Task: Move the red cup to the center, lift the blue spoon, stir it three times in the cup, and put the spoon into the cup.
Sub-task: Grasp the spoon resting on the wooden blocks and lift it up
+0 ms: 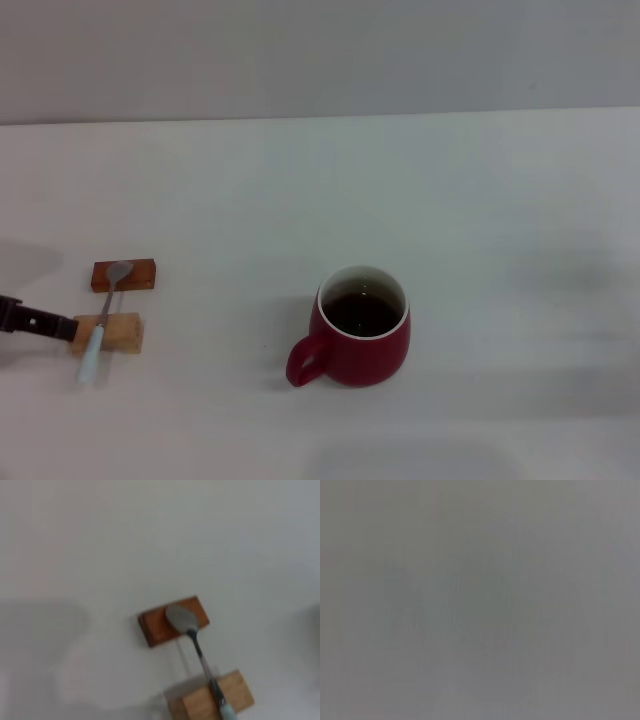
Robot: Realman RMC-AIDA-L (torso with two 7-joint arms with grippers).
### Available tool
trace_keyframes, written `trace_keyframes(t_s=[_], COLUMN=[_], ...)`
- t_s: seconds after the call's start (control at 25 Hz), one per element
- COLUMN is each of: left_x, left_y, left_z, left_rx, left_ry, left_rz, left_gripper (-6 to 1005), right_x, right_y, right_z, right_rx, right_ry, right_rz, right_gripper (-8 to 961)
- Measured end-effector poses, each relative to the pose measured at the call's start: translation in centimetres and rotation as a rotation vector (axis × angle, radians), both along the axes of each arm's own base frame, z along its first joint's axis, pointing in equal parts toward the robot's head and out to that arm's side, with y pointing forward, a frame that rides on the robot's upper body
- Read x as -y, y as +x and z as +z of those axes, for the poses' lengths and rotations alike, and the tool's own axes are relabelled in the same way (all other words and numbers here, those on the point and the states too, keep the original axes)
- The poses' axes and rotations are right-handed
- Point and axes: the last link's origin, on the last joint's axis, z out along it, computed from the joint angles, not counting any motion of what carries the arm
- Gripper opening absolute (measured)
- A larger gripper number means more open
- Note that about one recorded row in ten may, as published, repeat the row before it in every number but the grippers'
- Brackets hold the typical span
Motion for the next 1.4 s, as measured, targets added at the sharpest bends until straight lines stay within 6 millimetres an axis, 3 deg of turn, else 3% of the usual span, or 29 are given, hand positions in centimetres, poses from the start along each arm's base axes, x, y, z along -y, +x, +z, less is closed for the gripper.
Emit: trace_keyframes(t_s=[0.16,0.36,0.88,1.08,1.4], left_x=[-0.4,-1.2,-1.4,-0.9,0.1], left_y=[0.1,0.6,-0.9,-1.7,-3.2], left_z=[-0.1,0.2,-0.6,-0.7,-2.4], left_rx=[0.009,0.129,0.394,0.403,0.372], left_ry=[0.032,0.185,0.589,0.706,0.86], left_rz=[-0.033,-0.201,-0.513,-0.593,-0.686], left_gripper=[754,744,700,677,681], right_x=[-0.1,-0.4,-0.6,-0.6,-0.5], right_y=[0.0,0.1,0.3,0.3,0.4], right_z=[0.0,-0.1,-0.2,-0.2,-0.5], right_rx=[0.0,0.004,0.032,0.031,0.027], right_ry=[-0.002,-0.01,-0.008,-0.011,-0.019], right_rz=[-0.005,-0.016,-0.037,-0.04,-0.047], right_gripper=[-1,0,-1,-1,-1])
